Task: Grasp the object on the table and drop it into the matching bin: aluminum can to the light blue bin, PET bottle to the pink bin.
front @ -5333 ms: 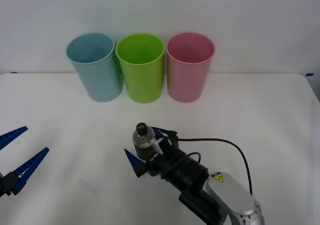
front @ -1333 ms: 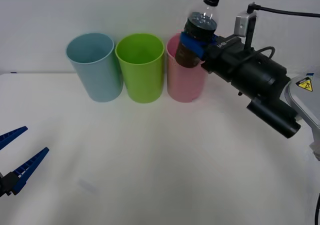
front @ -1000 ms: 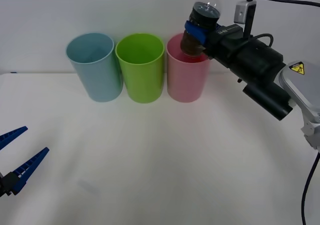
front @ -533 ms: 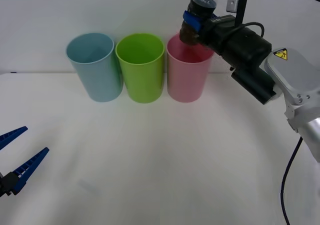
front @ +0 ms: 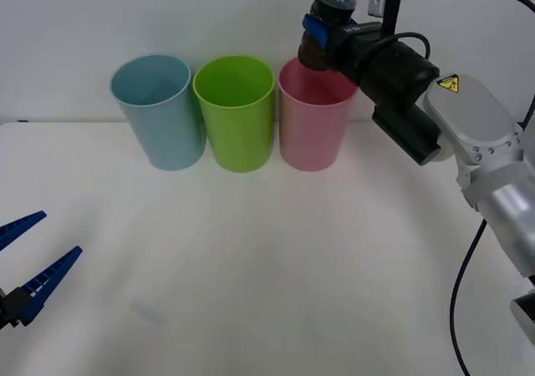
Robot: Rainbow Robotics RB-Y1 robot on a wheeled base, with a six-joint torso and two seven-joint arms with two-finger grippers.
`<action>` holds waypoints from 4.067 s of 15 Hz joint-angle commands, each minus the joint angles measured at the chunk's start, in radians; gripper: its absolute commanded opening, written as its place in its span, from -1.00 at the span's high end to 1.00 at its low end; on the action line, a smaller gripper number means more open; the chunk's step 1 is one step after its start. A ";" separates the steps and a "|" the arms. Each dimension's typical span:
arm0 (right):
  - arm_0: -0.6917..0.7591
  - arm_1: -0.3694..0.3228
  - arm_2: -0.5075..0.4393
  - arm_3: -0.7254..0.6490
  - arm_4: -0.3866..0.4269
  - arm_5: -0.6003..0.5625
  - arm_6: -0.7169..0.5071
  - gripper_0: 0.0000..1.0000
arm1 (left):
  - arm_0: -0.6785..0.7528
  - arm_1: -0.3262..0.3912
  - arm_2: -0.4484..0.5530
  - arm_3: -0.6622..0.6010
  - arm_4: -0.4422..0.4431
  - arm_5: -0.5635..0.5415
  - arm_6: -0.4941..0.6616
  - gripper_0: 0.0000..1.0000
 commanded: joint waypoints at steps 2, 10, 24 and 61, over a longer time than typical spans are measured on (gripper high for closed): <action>0.000 0.001 0.000 0.003 0.006 0.001 0.004 1.00 | 0.000 0.000 0.000 0.000 0.000 0.000 0.000 -1.00; 0.002 -0.001 0.000 0.003 0.006 0.001 0.009 -1.00 | 0.000 0.000 0.000 0.000 0.000 0.000 0.000 -1.00; 0.140 -0.052 0.000 -0.183 0.006 -0.010 0.008 -1.00 | 0.000 0.000 0.000 0.000 0.000 0.000 0.000 -1.00; 1.231 -0.038 -0.436 -0.694 -0.118 -0.757 0.443 -1.00 | 0.000 0.000 0.000 0.000 0.000 0.000 0.000 -1.00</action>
